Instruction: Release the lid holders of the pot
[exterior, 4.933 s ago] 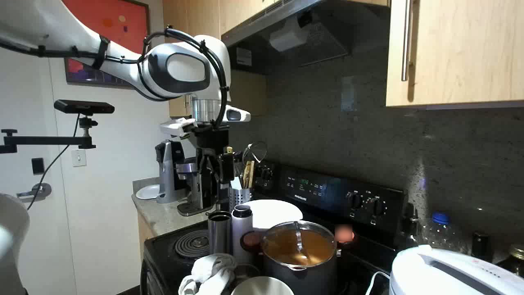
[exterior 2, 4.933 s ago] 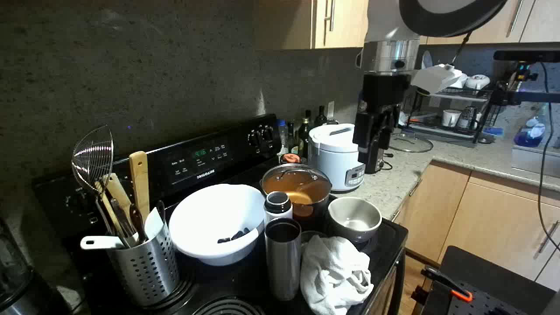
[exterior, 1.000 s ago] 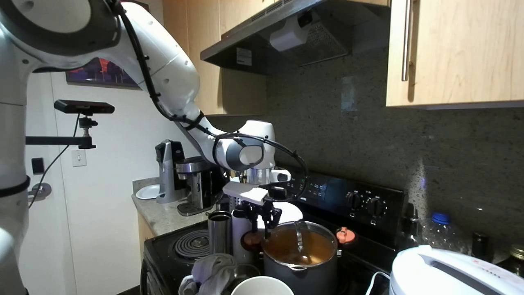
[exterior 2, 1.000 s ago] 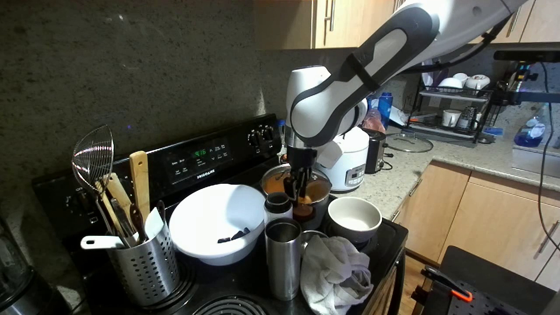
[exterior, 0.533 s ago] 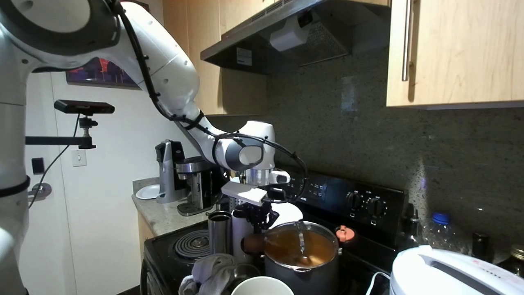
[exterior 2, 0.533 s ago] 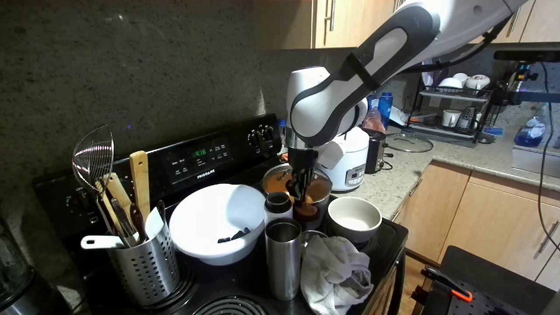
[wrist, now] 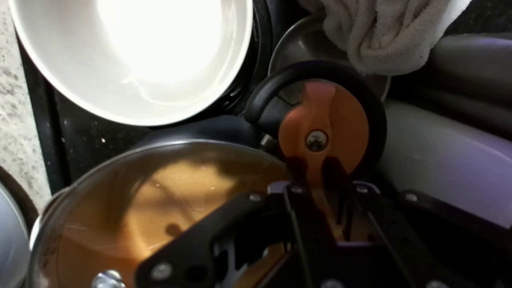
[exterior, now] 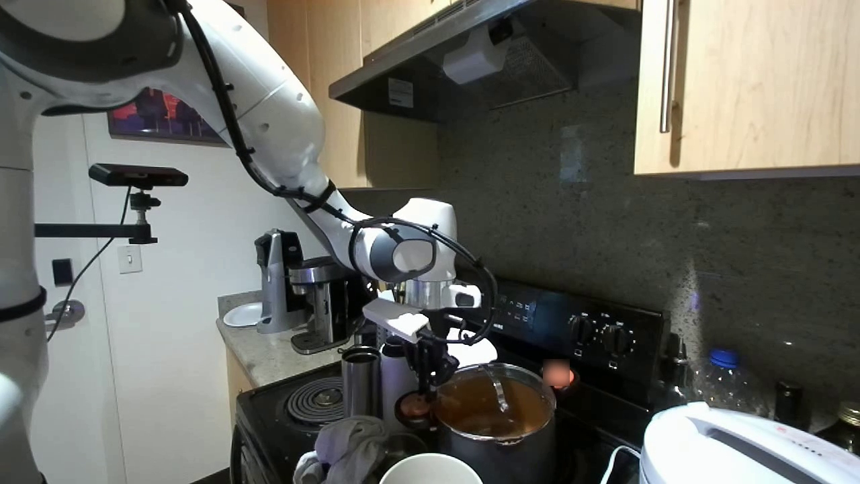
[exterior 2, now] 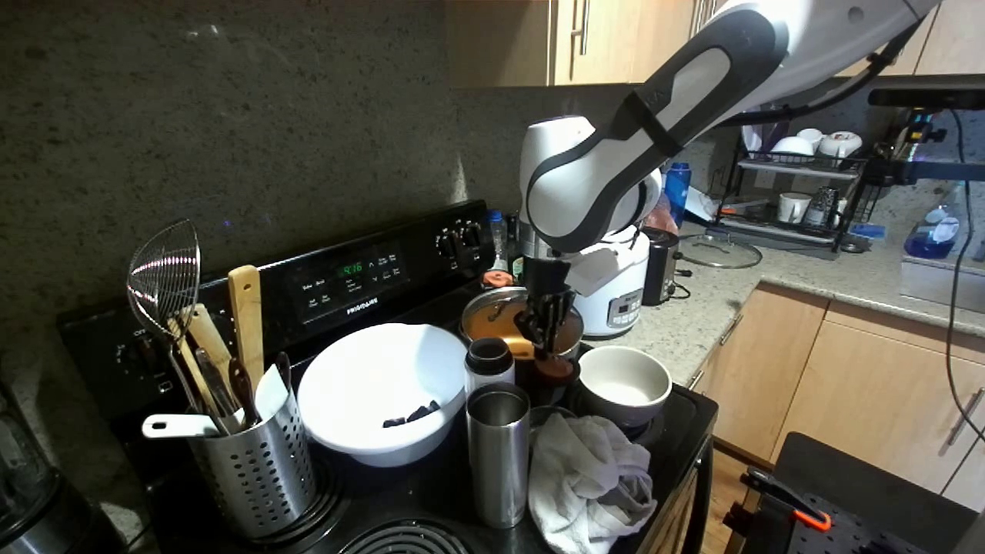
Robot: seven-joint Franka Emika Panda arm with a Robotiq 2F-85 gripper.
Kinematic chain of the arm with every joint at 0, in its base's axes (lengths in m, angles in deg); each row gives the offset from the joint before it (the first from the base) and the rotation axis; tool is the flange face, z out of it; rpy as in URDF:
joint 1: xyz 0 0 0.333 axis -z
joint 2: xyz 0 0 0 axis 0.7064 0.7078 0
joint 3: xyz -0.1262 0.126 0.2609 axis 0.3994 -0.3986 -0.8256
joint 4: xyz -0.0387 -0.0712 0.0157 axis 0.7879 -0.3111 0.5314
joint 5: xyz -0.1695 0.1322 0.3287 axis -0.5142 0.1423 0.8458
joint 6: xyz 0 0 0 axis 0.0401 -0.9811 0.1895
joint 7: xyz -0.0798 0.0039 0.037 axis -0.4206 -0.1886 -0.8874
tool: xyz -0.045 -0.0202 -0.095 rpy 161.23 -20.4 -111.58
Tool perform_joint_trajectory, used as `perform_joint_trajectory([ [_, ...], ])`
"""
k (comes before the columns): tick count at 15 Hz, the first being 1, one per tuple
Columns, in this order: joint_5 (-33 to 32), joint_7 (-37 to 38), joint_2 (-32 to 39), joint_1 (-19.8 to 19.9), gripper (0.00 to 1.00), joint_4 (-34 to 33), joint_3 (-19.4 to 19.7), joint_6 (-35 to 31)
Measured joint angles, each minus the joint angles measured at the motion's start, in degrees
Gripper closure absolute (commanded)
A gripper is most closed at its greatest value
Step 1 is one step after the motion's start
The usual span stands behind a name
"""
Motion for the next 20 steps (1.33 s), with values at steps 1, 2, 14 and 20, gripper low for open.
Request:
perform_joint_trajectory([
  [1,0.0,2.11,-0.2,0.04,0.9,0.21,0.29,0.05],
  [2,-0.01,4.41,-0.35,0.08,0.9,0.33,0.57,0.18],
  [14,-0.91,32.35,-1.16,0.42,0.9,0.6,1.62,0.98],
  [20,-7.87,50.24,-2.22,0.05,0.9,1.47,1.61,0.91],
])
